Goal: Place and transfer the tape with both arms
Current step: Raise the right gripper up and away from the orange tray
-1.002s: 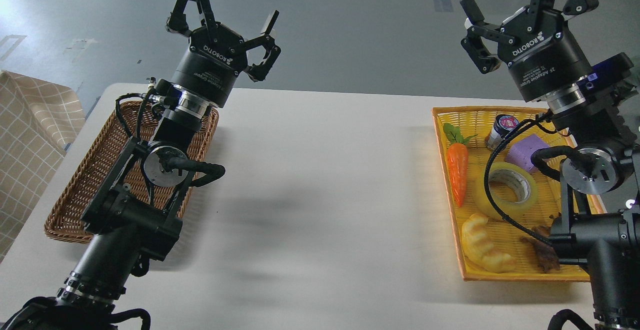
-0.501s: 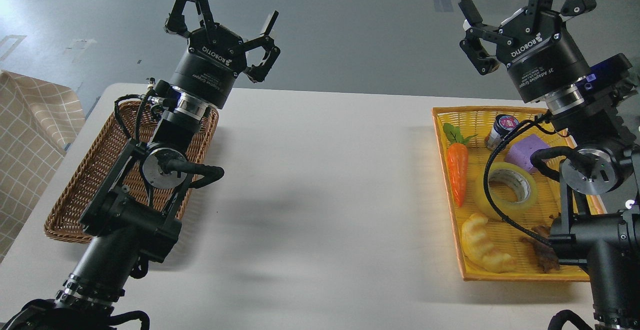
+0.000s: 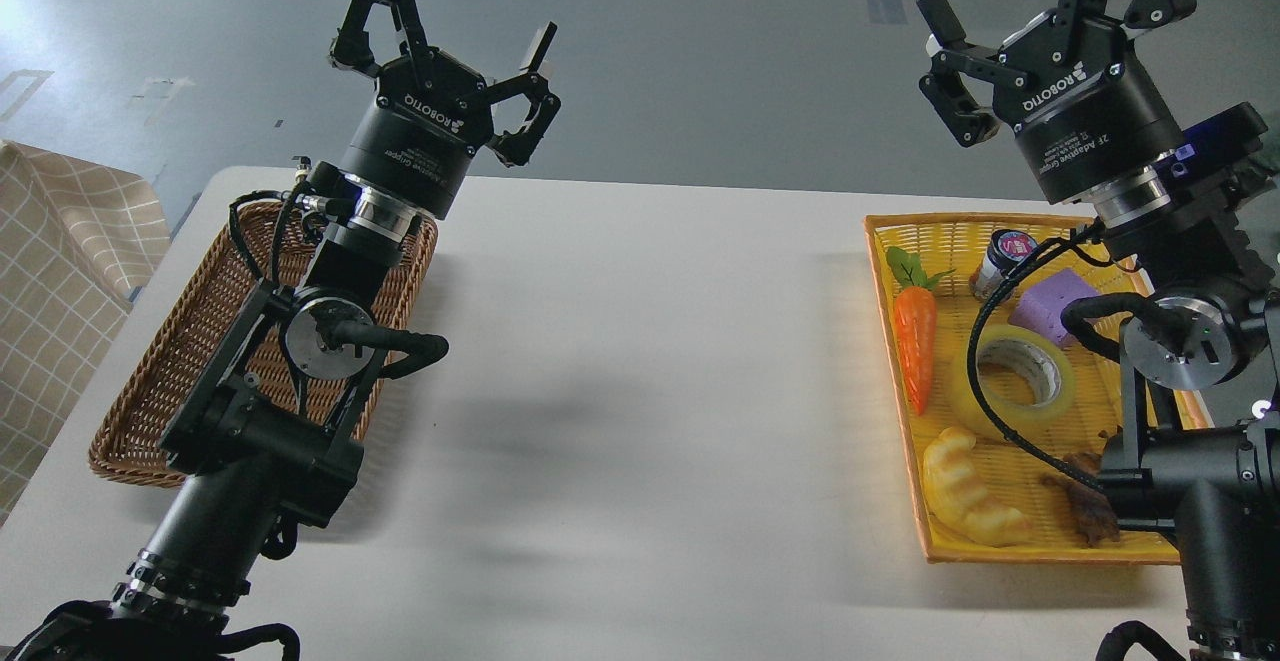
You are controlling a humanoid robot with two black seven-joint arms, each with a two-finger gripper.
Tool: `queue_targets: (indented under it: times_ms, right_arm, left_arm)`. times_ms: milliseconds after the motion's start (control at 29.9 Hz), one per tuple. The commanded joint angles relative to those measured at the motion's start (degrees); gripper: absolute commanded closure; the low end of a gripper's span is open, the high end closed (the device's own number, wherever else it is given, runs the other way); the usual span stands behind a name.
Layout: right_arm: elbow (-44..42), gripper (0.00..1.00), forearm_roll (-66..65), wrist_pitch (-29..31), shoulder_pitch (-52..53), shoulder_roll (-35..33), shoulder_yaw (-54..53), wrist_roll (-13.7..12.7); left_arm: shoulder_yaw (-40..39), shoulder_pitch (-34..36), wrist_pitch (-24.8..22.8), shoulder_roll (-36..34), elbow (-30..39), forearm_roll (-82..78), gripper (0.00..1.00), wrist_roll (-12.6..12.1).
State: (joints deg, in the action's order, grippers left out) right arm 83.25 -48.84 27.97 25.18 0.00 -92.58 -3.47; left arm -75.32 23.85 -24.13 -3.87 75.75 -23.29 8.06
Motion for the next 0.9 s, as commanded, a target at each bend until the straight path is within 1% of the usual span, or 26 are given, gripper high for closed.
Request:
queue_targets:
  times_ms: [0, 200, 401, 434, 601, 869]
  right_arm:
    - [-0.1, 0.0, -0.02, -0.64, -0.31, 0.0, 0.03, -0.14]
    - [-0.02, 0.0, -1.16, -1.78, 0.13, 0.0, 0.2, -0.31]
    - [0.6, 0.0, -6.95, -4.94, 0.48, -5.79, 0.29, -0.49]
    - [0.6, 0.0, -6.97, -4.95, 0.48, -5.8, 0.29, -0.49]
    - [2.79, 0.0, -7.93, -5.39, -0.57, -10.54, 0.38, -0.23]
    - [5.7, 0.0, -7.76, -5.12, -2.07, -11.69, 0.38, 0.13]
  left_arm:
    - [-0.01, 0.23, 0.14, 0.0, 0.01, 0.0, 0.02, -0.06]
    - [-0.09, -0.03, 0.14, 0.35, 0.01, 0.0, 0.02, 0.03]
    - [-0.36, -0.3, 0.05, 0.79, 0.01, 0.0, 0.02, 0.03]
    - [-0.36, -0.3, 0.05, 0.79, 0.01, 0.0, 0.02, 0.03]
    - [-0.18, -0.3, 0.05, 0.88, 0.01, 0.0, 0.02, 0.03]
    - [-0.09, -0.21, 0.05, 0.79, 0.01, 0.0, 0.02, -0.06]
